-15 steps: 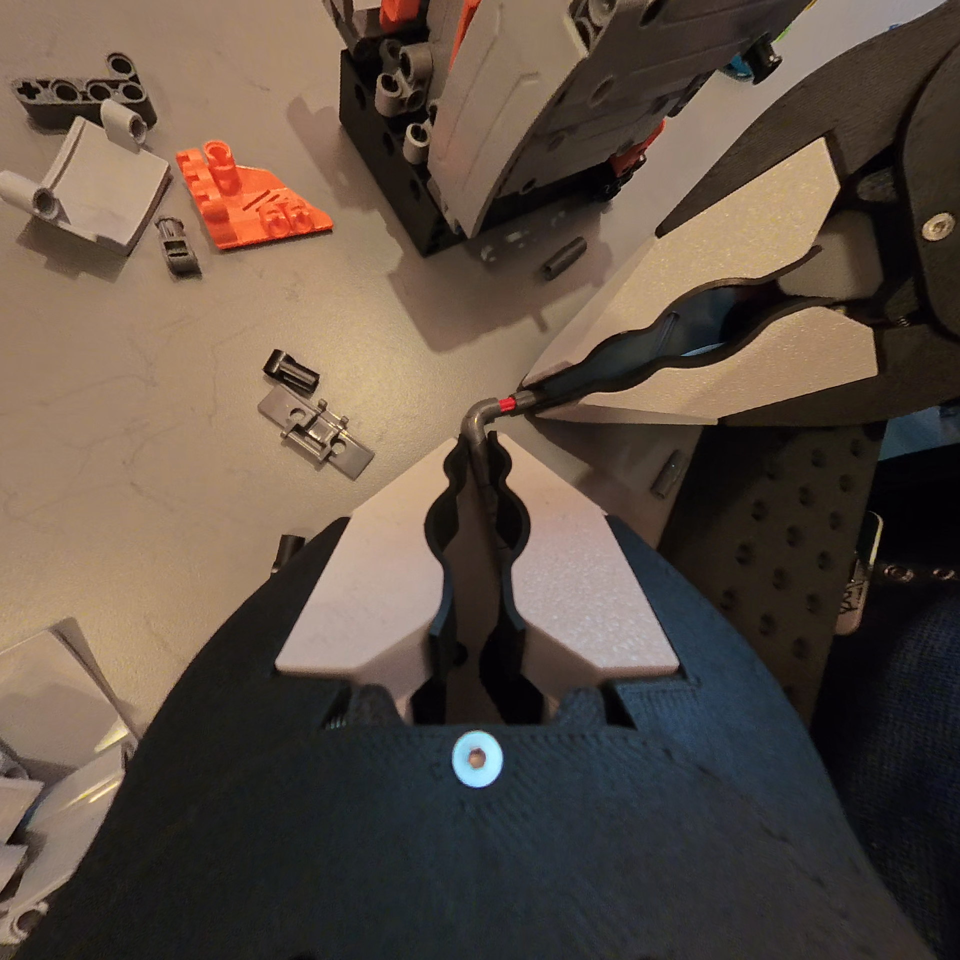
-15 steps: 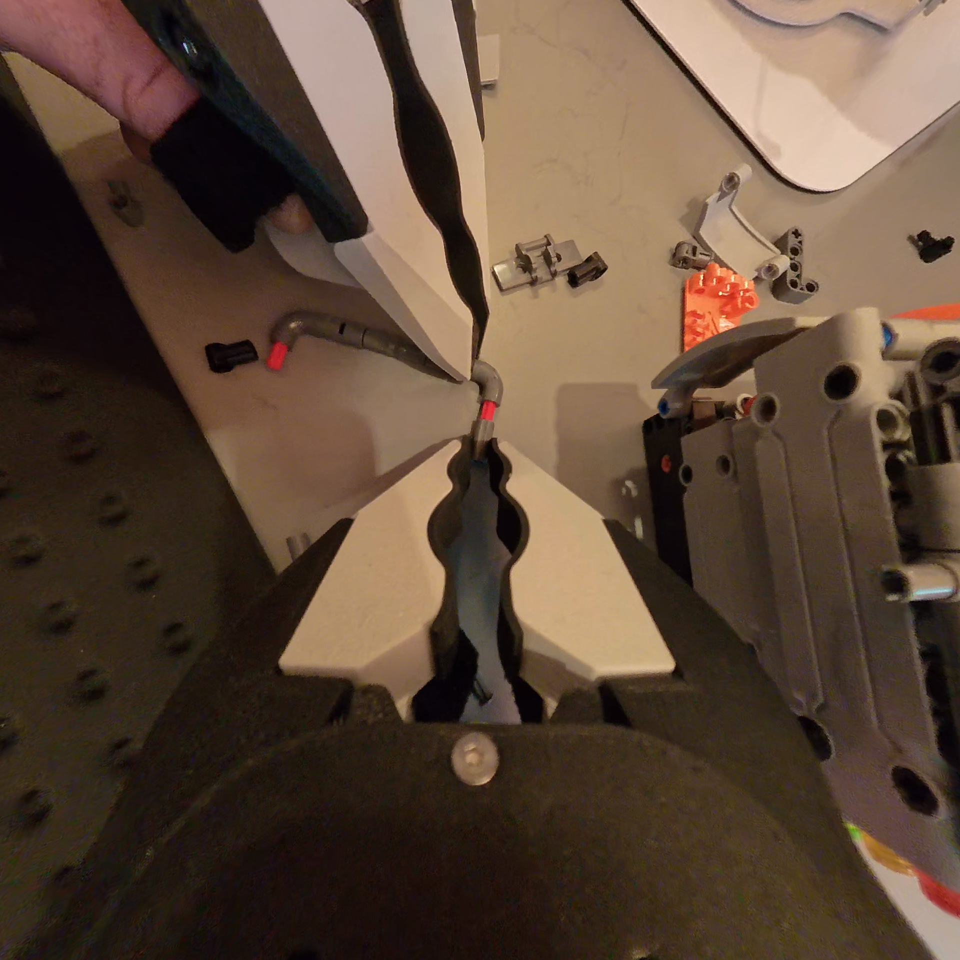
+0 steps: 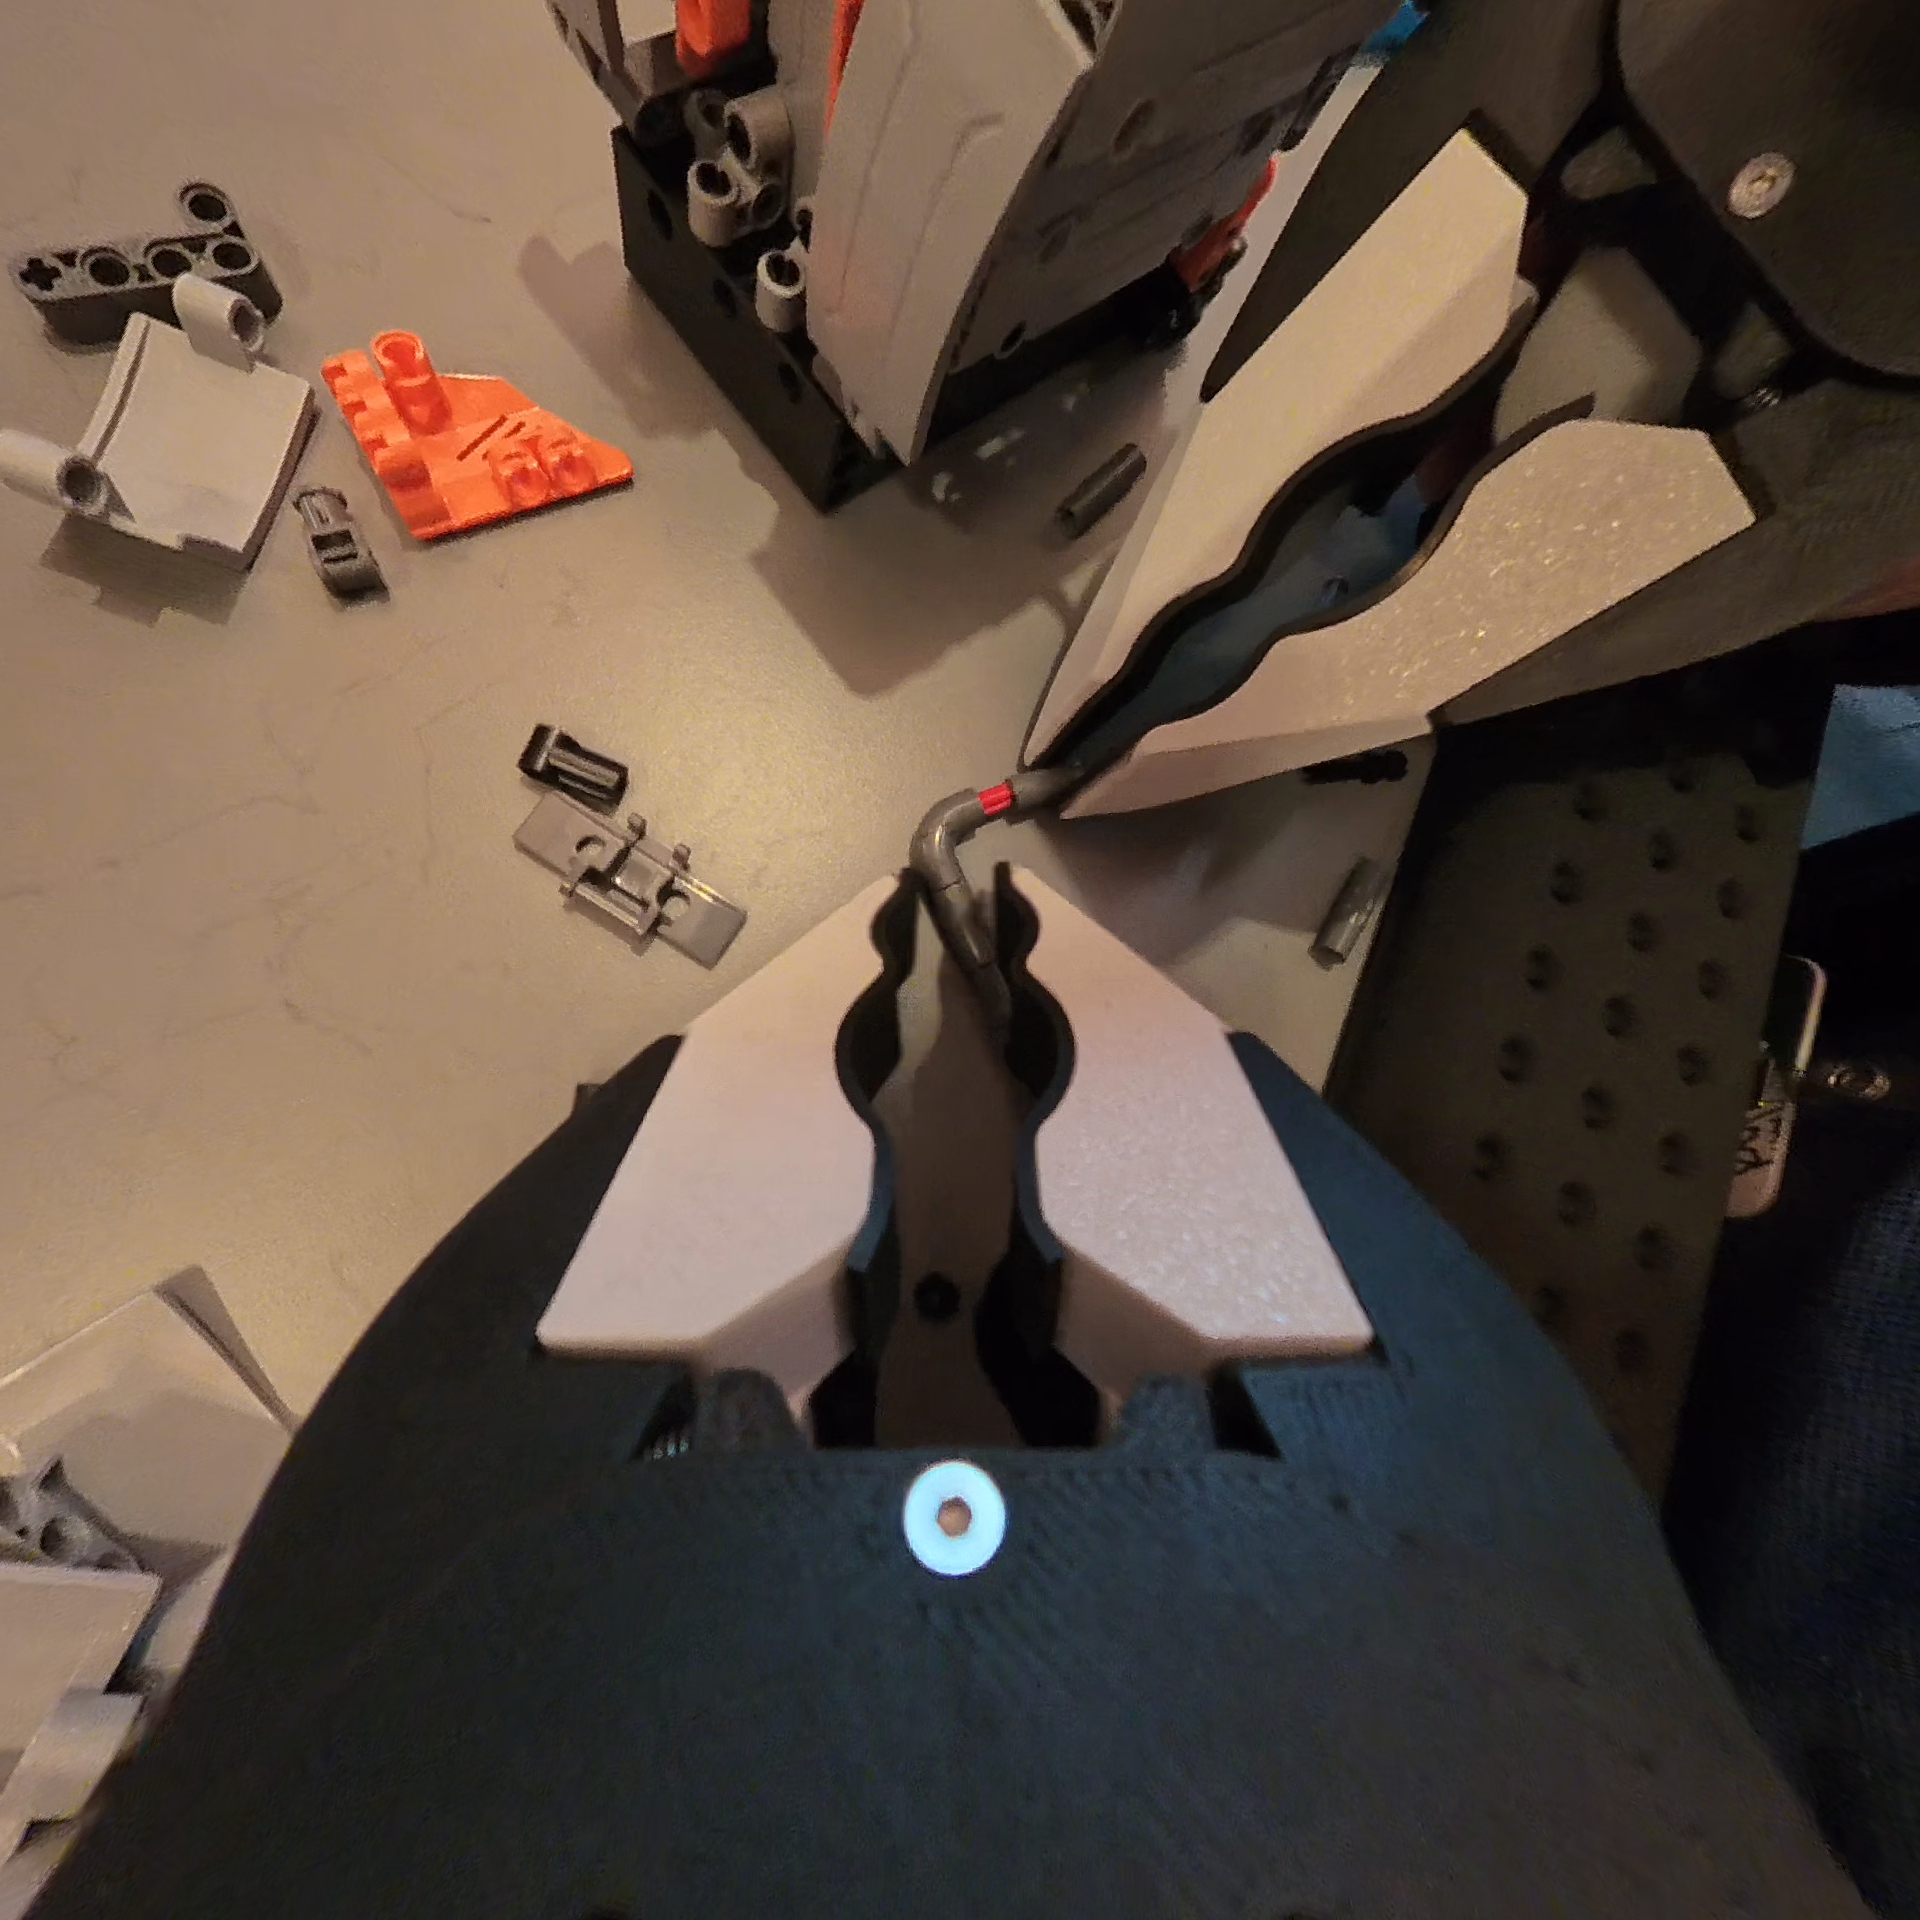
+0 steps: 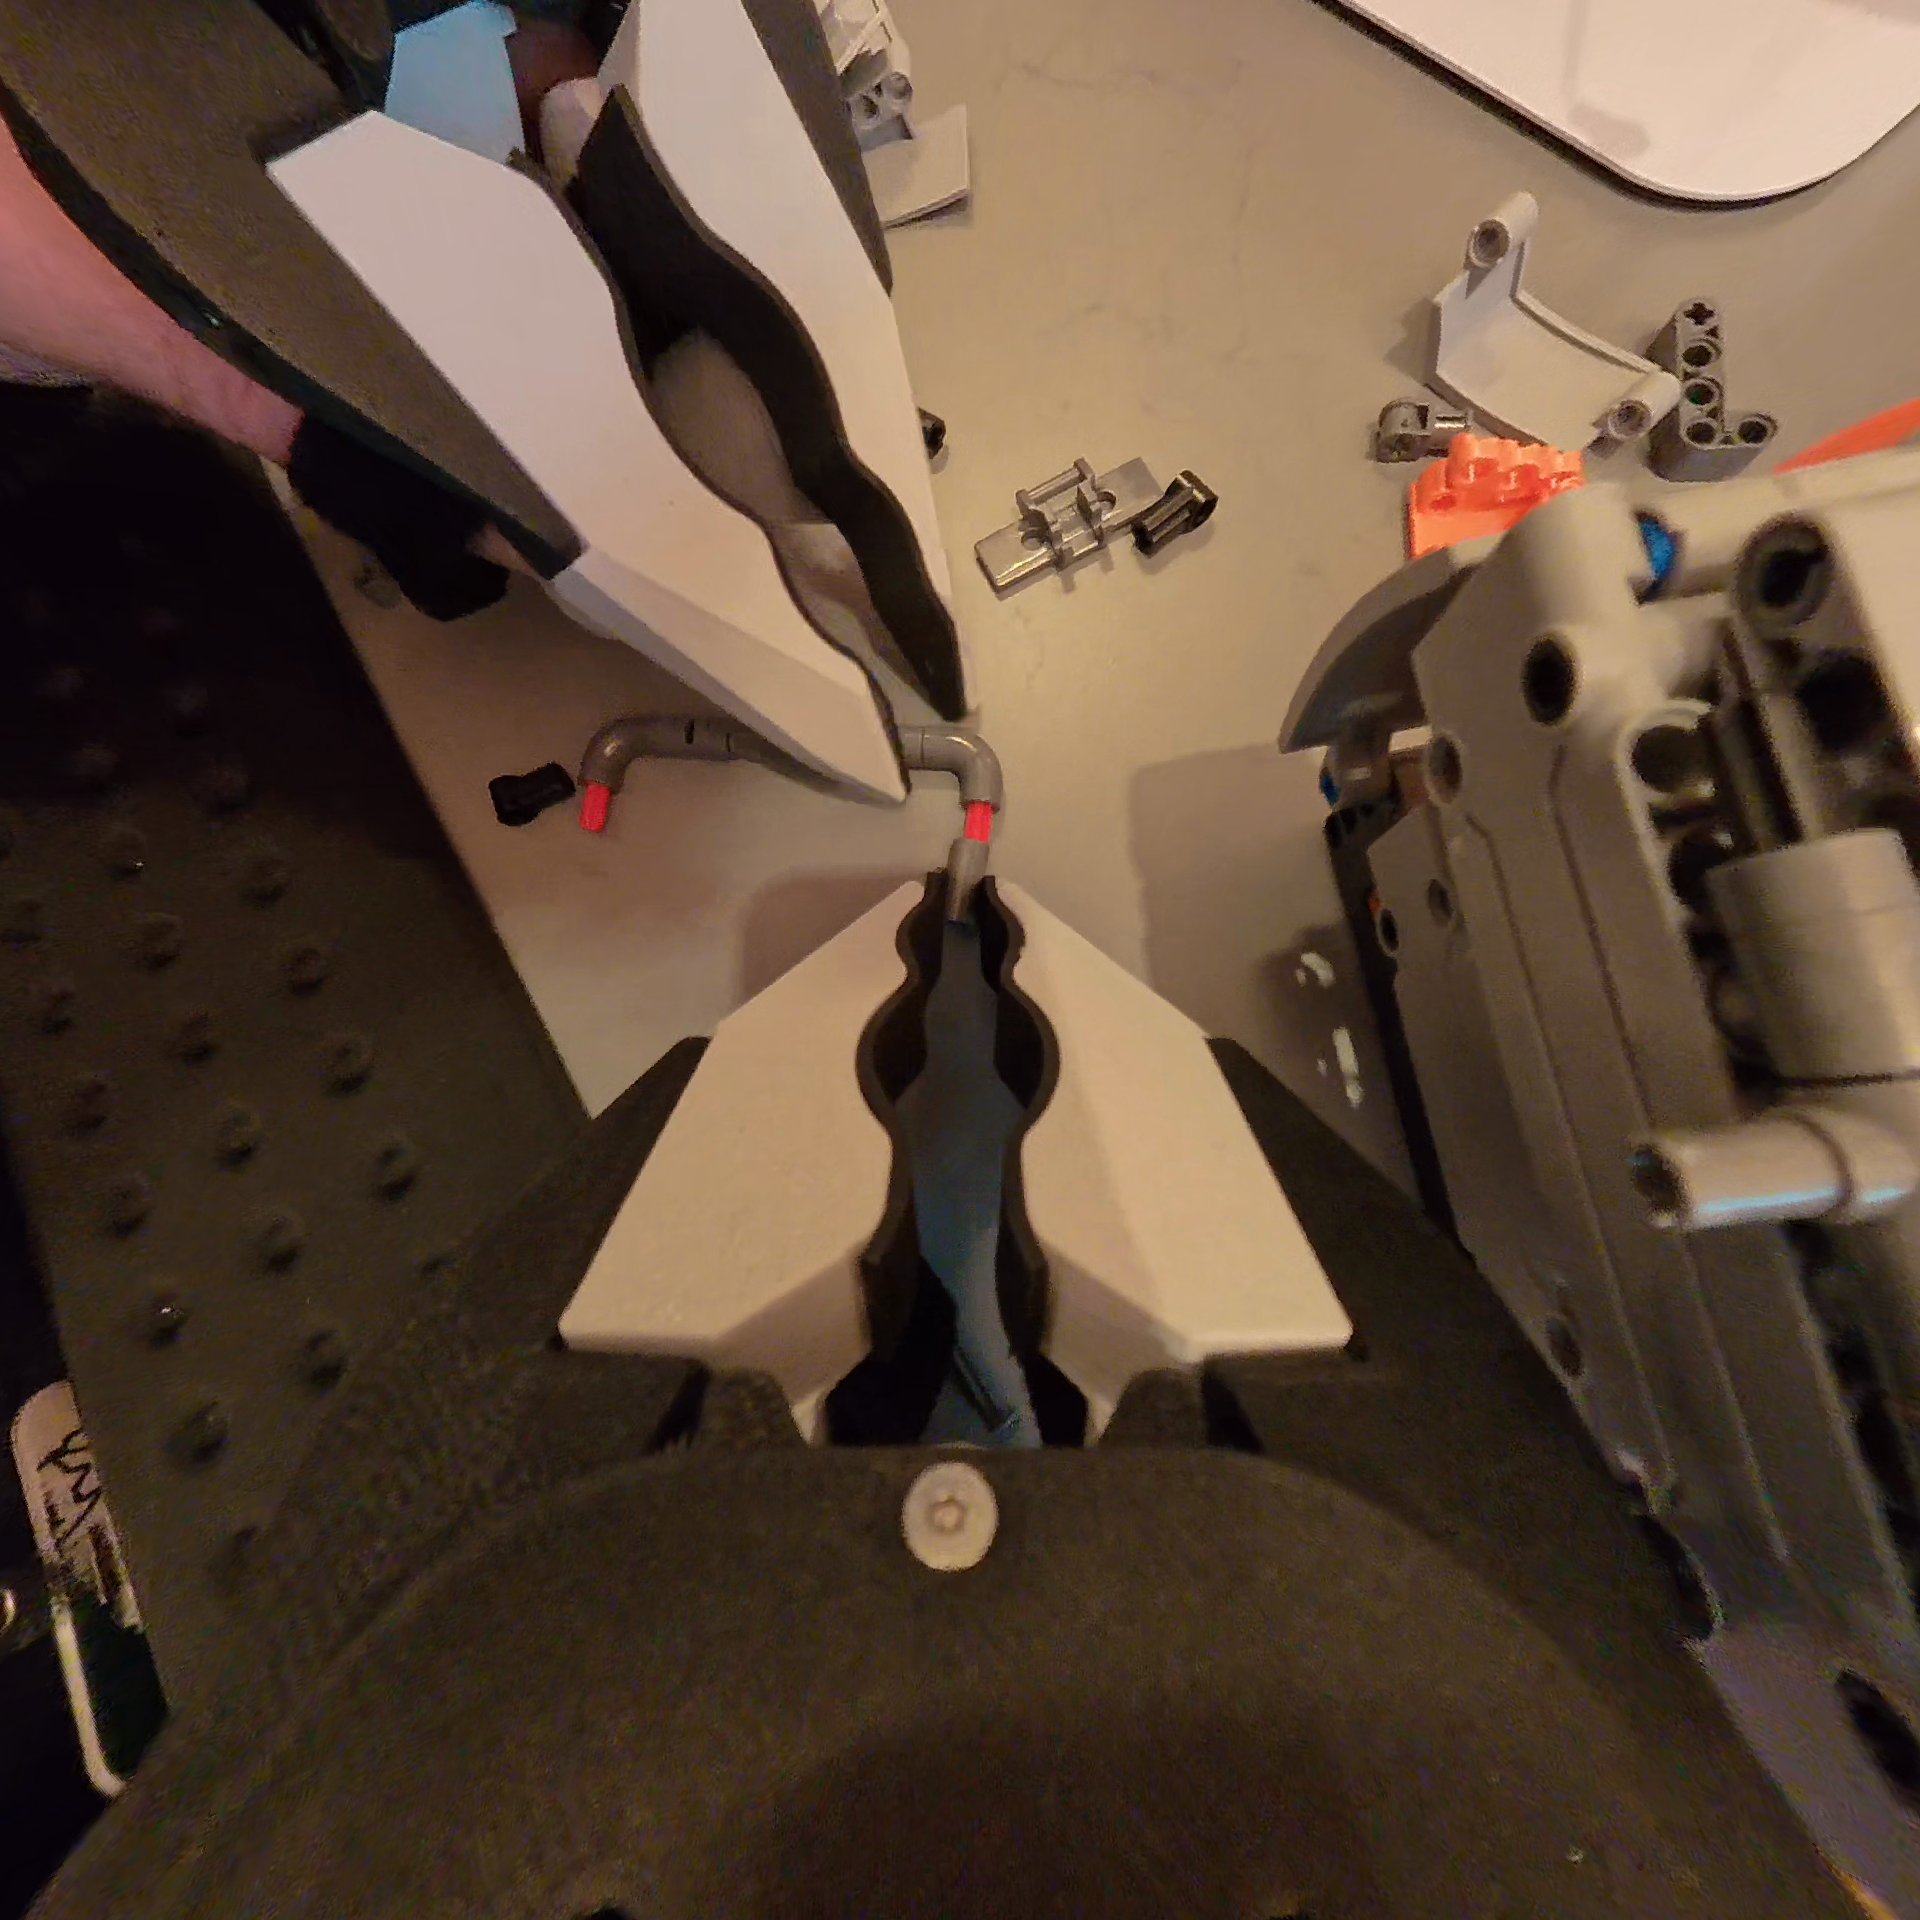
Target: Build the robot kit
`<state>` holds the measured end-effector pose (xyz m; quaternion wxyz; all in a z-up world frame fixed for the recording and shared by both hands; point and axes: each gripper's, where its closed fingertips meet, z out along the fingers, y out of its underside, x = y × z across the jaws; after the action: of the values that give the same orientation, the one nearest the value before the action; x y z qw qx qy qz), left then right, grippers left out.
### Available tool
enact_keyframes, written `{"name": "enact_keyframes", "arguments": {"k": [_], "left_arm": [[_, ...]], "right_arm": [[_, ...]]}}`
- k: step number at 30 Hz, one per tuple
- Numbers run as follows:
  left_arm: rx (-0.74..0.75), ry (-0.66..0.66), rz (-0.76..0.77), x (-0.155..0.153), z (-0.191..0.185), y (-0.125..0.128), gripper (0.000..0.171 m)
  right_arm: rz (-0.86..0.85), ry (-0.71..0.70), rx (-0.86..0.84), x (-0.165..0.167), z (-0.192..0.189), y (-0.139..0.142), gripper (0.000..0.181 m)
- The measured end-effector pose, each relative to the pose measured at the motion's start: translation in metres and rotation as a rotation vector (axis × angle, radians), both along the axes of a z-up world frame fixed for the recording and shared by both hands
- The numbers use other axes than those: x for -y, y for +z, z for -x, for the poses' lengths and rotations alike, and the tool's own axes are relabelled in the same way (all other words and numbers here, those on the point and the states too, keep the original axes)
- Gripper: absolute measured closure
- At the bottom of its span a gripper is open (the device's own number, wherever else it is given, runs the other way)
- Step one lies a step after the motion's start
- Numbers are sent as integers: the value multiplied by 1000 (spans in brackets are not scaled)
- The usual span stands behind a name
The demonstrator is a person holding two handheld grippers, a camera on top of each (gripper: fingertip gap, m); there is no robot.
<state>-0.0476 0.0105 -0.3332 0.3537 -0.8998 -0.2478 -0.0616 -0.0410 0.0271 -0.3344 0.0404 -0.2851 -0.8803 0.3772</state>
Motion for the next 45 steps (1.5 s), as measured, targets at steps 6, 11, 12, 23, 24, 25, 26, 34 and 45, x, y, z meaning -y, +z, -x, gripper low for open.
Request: {"name": "enact_keyframes", "arguments": {"k": [6, 11, 12, 23, 24, 25, 26, 34, 45], "left_arm": [[-45, -15, 52, -5, 3, -1, 159], [-69, -19, 64, -4, 7, -2, 165], [-78, -22, 67, -4, 7, -2, 165], [-137, 18, -35, -6, 6, 10, 166], [-155, 18, -50, -6, 6, 12, 166], [-171, 21, -60, -6, 6, 14, 166], [-182, 24, -70, -7, 5, 16, 166], [-236, 0, -200, -17, -6, 37, 167], [-299, 35, -160, -6, 4, 36, 166]], "right_arm": [[3, -3, -2, 0, 1, 0, 177], [5, -4, 0, -1, 1, 0, 177], [7, -5, 1, -1, 1, 0, 177], [56, -7, 20, -1, -1, 7, 177], [64, -8, 22, -1, -1, 8, 177], [73, -8, 28, -1, -2, 9, 177], [82, -8, 36, -1, -2, 10, 177], [181, -20, 87, 2, -4, 24, 178], [213, -34, 104, -6, -5, 30, 178]]}}
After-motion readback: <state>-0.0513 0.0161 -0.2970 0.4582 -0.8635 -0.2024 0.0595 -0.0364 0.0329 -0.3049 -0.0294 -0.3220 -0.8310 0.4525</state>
